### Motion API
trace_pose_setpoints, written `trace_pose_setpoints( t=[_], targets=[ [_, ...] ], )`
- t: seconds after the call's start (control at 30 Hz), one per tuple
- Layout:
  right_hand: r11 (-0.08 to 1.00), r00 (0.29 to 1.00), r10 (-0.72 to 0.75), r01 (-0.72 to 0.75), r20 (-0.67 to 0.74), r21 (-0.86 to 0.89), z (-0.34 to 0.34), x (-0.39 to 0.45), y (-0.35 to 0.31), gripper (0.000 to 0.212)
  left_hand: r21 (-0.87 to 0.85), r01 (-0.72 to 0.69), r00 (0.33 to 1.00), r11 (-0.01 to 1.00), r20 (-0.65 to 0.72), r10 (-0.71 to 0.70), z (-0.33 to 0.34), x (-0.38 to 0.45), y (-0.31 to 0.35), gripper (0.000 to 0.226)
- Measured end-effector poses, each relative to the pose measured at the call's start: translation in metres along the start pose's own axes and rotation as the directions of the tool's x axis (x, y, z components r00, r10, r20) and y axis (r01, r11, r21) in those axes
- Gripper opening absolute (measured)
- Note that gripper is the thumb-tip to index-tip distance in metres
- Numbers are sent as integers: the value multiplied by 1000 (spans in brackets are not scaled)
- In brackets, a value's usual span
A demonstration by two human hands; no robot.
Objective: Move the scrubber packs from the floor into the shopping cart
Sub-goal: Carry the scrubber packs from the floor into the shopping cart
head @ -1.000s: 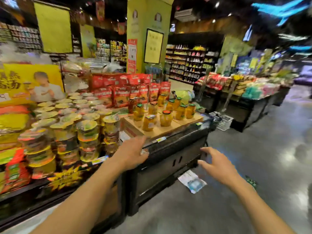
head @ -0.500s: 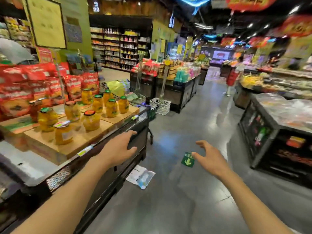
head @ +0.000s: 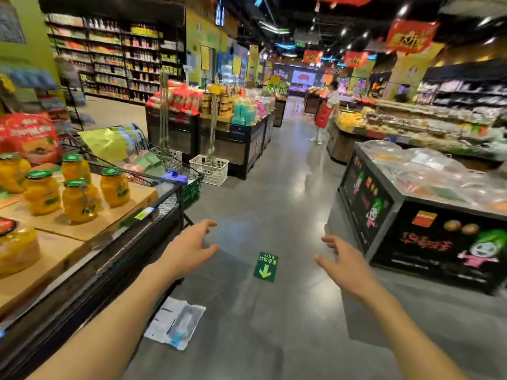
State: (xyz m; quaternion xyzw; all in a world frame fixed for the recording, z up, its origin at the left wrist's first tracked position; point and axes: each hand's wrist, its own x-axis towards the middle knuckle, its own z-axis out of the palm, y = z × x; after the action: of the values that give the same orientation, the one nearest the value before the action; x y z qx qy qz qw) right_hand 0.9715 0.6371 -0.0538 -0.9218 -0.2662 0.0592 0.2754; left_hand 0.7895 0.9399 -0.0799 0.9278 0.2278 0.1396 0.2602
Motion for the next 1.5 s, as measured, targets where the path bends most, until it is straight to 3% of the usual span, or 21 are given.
trace_pose_setpoints(
  t=[0.2,0.4,0.8,1.13,1.33,1.5],
  targets=[
    [999,999,-36,36,37,-13,13,130,35,51,-18,36,999,999,26,-36,50,112,4,55],
    [987,965,-153,159,215,-10,55,254,26,50,-38,229,973,973,-27,-230,68,164,-22,52],
    [906,766,-339,422,546,-28,235,419,-69,53,-110,619,782,778,-13,-623,93,205,-182,54],
    [853,604,-313,518,733,-62,465,528,-93,56,-197,746,652,636,22,-758,189,270,-363,52],
    [730,445,-367,682,817,-43,672,563,-31,59,-247,805,568,539,63,-821,337,289,-501,54],
    [615,310,-410,788,858,9,852,566,47,61,-249,779,601,576,32,-799,491,283,-618,48]
  ],
)
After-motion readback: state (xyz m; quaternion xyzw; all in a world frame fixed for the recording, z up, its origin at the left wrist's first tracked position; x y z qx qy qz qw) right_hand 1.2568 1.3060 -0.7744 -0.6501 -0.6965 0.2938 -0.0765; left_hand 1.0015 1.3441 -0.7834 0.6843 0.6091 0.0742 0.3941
